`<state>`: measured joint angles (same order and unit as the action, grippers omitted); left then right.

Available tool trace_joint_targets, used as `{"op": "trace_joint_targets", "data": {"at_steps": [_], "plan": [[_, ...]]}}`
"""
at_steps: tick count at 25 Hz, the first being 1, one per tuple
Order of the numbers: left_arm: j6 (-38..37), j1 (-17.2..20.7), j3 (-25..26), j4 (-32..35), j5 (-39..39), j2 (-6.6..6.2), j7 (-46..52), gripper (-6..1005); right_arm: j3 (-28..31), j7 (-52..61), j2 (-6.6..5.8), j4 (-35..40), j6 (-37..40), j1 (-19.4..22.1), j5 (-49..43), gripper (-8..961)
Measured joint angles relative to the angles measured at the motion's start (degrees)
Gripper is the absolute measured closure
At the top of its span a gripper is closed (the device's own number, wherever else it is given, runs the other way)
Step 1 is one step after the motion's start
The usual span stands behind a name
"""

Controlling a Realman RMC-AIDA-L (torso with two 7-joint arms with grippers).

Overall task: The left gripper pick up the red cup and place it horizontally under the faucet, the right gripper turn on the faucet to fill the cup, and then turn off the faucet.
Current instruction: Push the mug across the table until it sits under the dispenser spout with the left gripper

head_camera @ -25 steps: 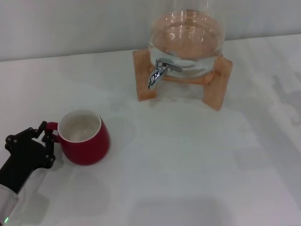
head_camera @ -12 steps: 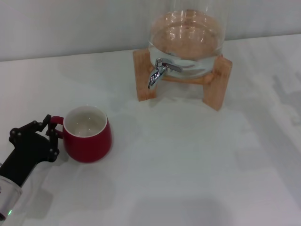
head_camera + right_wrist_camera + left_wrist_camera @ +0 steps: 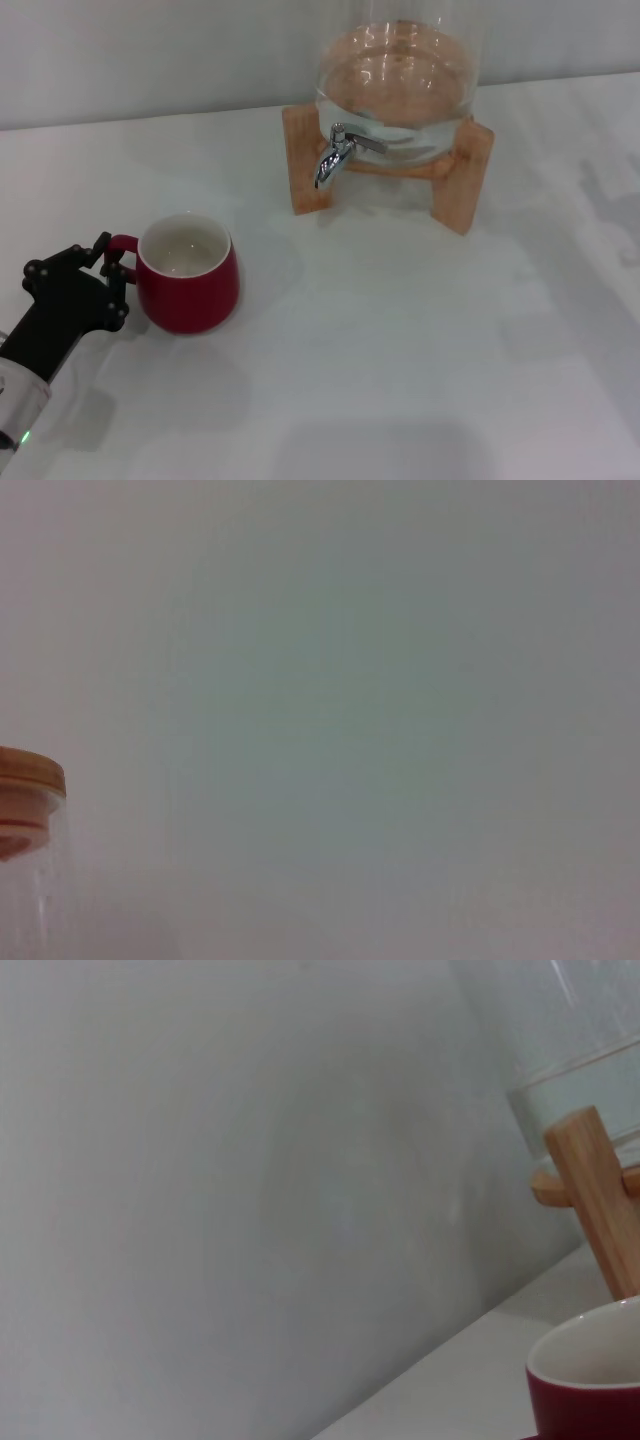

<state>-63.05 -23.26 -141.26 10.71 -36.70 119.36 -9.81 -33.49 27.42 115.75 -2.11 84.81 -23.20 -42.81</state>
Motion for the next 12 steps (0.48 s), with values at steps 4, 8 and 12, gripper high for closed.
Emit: {"op": "trace_joint_targets", "data": {"at_steps": [4,8,12], "plan": [[0.3,-0.8,-0.1,-0.3,0.0,0.00,2.3,898,0.0,0.0,0.00,0.0,0.0,0.0,0.0,232],[0.4,-1.2,-0.3,-0.4,0.2,0.00,3.3,898,0.0,0.0,0.00,0.0,-0.1,0.0,0.0,232],[0.9,-2.1,-0.3,-0.4,0.3,-0.08,5.3,898,0.0,0.0,0.00,0.0,-0.2,0.0,0.0,232]]}}
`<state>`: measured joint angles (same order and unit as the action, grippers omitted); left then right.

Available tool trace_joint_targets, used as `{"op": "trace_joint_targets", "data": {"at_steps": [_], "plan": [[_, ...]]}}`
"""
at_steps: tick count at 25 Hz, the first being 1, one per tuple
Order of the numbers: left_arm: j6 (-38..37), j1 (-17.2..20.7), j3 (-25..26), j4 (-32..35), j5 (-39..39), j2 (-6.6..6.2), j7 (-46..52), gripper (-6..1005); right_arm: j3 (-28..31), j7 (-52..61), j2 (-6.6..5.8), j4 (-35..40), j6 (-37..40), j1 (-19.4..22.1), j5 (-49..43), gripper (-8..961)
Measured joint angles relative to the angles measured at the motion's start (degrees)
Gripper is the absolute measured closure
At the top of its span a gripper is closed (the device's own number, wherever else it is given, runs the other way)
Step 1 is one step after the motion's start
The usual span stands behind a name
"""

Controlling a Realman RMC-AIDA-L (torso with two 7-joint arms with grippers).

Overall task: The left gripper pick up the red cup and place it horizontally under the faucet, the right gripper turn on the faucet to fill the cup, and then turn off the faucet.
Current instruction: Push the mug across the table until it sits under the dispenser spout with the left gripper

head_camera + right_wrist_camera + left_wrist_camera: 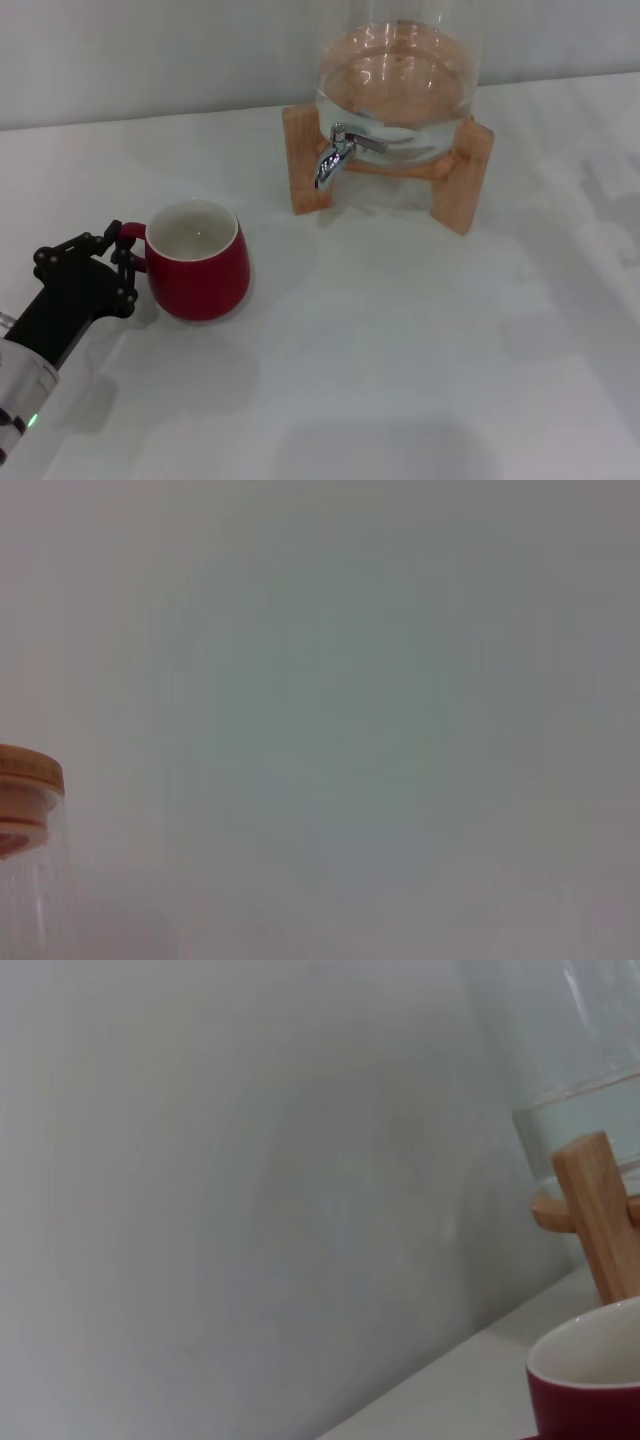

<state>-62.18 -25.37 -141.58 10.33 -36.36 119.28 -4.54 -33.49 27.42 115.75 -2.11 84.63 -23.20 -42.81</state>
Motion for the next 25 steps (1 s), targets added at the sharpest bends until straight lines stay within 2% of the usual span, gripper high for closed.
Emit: {"op": "trace_joint_targets", "data": {"at_steps": [15,25], "plan": [[0.3,-2.0,0.1,-0.2,0.0,-0.01,7.0,898,0.0,0.0,0.00,0.0,0.0,0.0,0.0,232],[3.5,-4.6,-0.2,-0.2,1.9,-0.10,8.7,898,0.0,0.5,0.00,0.0,0.0,0.0,0.0,232]]}}
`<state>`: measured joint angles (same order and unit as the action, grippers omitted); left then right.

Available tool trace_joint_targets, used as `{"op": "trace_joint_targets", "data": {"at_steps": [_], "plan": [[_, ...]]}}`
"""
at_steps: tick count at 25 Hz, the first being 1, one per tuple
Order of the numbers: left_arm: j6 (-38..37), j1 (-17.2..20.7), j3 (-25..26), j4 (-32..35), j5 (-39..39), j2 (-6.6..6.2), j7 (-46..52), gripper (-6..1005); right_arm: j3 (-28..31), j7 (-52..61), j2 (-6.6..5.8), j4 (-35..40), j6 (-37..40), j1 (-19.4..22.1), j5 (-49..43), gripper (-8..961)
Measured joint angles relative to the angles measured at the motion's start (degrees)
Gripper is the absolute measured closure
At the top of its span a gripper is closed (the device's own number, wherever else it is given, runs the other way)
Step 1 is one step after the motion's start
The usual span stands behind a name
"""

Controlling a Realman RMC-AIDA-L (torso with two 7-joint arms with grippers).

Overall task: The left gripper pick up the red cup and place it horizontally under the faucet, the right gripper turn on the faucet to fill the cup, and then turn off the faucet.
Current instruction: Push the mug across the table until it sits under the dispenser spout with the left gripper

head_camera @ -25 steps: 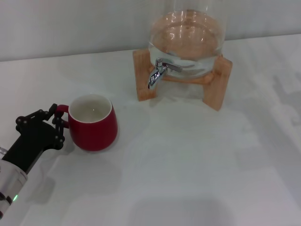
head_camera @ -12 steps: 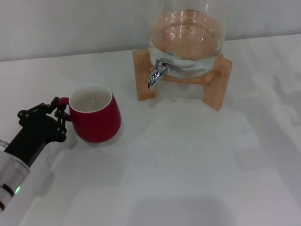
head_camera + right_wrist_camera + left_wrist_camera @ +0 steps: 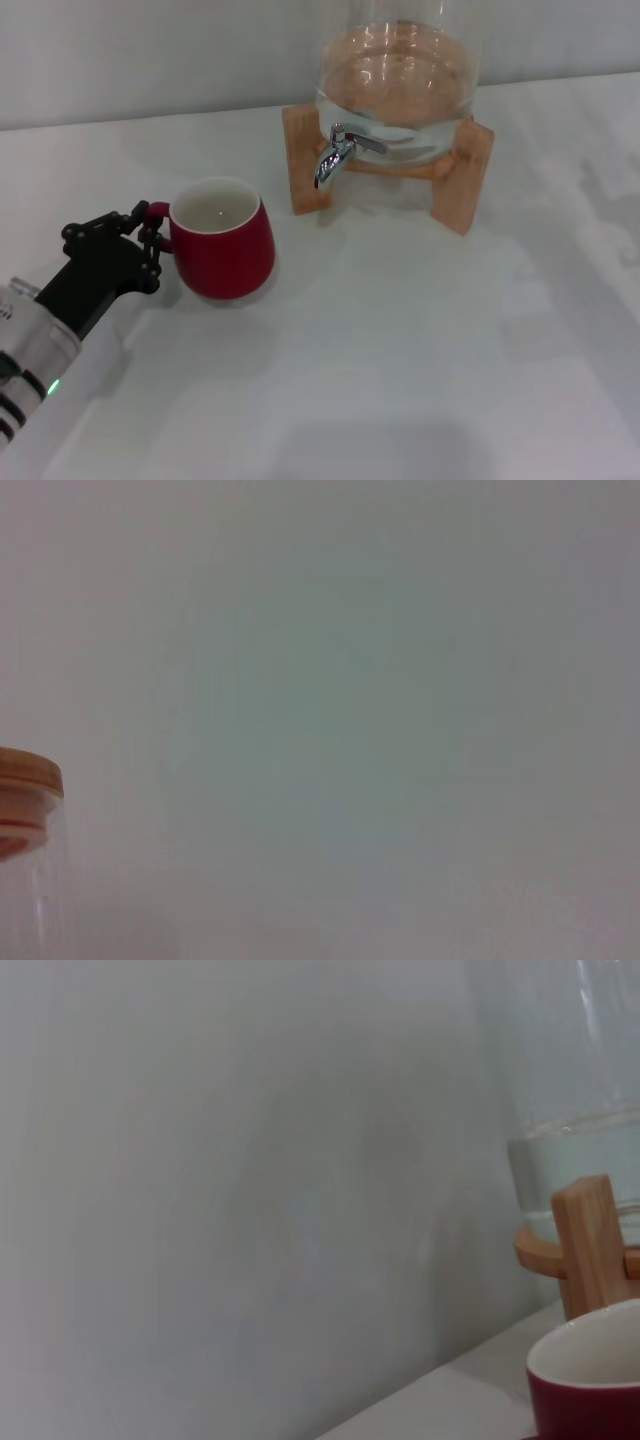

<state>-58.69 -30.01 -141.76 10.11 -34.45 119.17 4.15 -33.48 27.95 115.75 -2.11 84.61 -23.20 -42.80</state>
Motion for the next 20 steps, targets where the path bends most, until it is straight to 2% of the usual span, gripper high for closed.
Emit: {"op": "trace_joint_targets", "data": {"at_steps": [9,20], "plan": [[1.9,-3.3,0.0,-0.8,1.7,-0.08,1.0,898,-0.5,0.3,0.00,0.0,0.0,0.0,0.0,232],[4.2,-4.9,0.0,-0.2,5.1,0.07,1.1,898,-1.1,0.3,0.00,0.0,0.3,0.0,0.0,232]]}}
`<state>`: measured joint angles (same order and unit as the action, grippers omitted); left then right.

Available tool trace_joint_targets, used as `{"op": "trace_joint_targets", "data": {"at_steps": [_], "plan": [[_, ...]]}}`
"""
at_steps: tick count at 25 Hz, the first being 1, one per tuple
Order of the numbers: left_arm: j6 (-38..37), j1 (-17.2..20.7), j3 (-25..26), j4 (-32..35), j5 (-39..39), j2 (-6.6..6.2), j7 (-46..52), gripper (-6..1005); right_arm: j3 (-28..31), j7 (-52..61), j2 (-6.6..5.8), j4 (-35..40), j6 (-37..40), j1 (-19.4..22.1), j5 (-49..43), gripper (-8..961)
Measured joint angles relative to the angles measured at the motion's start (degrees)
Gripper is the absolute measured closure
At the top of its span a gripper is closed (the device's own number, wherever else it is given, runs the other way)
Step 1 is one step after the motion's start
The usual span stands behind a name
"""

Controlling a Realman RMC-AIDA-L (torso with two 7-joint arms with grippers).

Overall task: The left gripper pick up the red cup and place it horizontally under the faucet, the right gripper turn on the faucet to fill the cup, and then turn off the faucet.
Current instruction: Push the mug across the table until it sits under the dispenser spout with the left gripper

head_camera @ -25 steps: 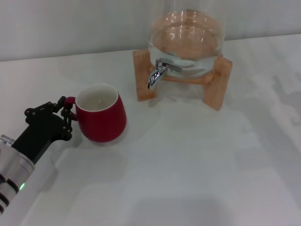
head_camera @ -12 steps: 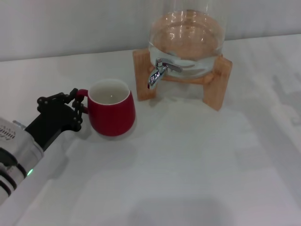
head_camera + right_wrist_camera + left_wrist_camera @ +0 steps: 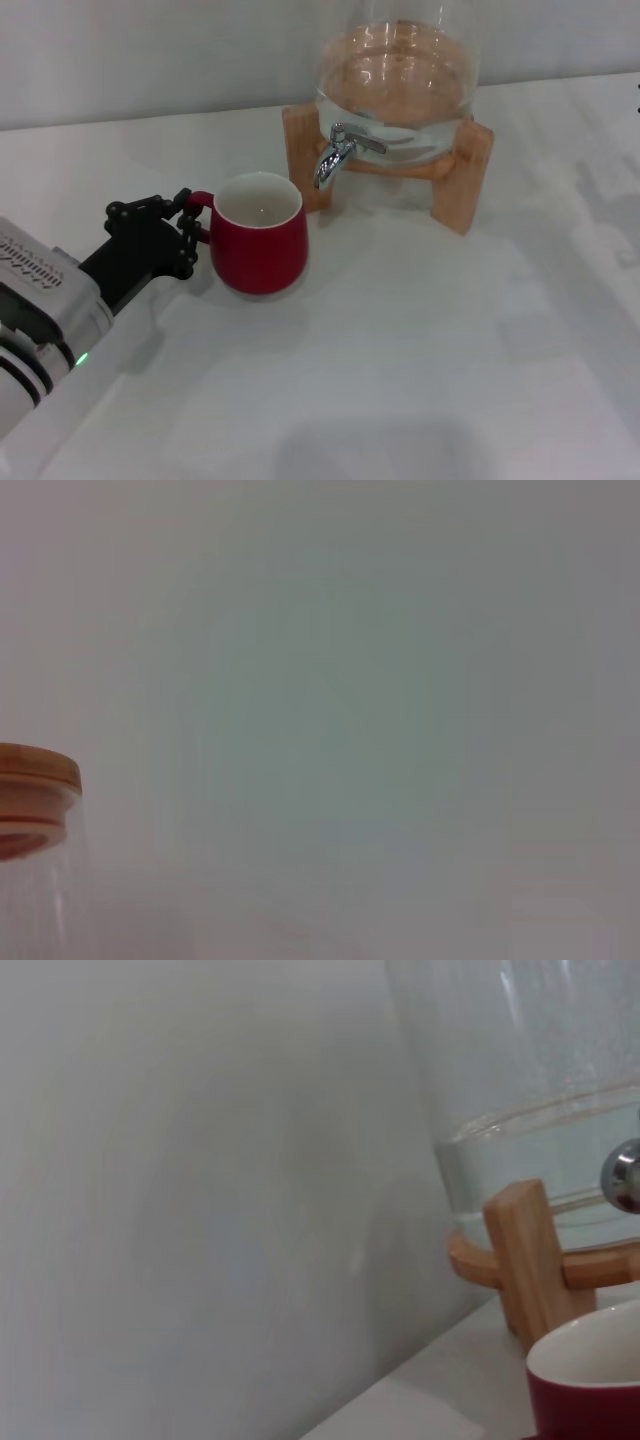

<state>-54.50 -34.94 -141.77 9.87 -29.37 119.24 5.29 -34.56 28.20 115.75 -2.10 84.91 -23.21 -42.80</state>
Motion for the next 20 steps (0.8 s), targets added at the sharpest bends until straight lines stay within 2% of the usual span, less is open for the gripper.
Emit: {"op": "trace_joint_targets", "data": {"at_steps": [20], "plan": [[2.2,-2.9,0.0,0.2,5.0,0.21,2.0,898,-0.6,-0.1,-0.09,0.1,0.3,0.0,0.0,232]]}}
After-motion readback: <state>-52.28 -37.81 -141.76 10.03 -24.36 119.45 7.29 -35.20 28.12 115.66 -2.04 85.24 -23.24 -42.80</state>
